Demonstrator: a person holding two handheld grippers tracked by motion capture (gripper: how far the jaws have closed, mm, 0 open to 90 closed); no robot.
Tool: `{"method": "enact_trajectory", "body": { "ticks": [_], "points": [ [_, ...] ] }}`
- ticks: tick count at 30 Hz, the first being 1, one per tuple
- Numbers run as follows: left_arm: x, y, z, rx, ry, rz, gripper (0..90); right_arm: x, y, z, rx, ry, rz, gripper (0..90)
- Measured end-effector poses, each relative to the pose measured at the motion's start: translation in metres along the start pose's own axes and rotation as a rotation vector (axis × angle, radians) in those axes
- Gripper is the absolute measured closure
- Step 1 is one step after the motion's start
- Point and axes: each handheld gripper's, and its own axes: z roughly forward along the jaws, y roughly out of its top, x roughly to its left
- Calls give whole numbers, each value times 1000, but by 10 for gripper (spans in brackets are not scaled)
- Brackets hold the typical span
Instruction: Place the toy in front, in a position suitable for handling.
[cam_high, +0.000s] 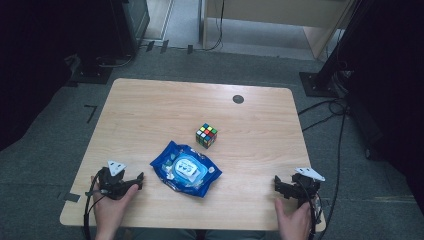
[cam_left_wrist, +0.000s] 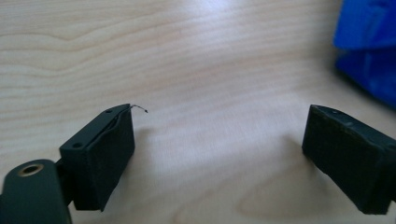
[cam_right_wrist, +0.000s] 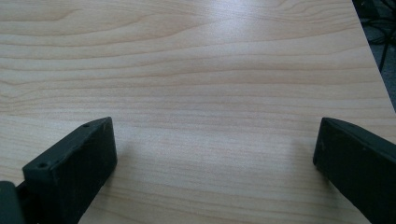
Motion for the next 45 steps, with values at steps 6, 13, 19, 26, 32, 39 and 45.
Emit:
{"method": "enact_trajectory", "body": {
  "ticks": [6, 13, 19, 26, 32, 39, 45],
  "points": [
    [-2, 1, 1, 0, 17, -20, 79, -2, -2, -2, 0, 22, -22, 0],
    [-4, 2, 3, -2, 23, -25, 79, 1, -6, -6, 2, 48, -47, 0],
    [-4, 3, 2, 3, 18, -22, 79, 1, -7, -7, 2, 48, -50, 0],
    [-2, 3, -5, 5, -6, -67, 84, 1, -7, -7, 3, 53, -53, 0],
    [-17, 3, -20, -44, 12, 3, 84, 5, -10, -10, 2, 63, -58, 4],
    [-31, 10, -37, -132, -38, 39, 138, 25, -10, -31, -76, 78, -141, 189],
    [-43, 12, -41, -169, -152, 58, 265, 61, 0, -52, -160, 216, -229, 309]
  ]
}}
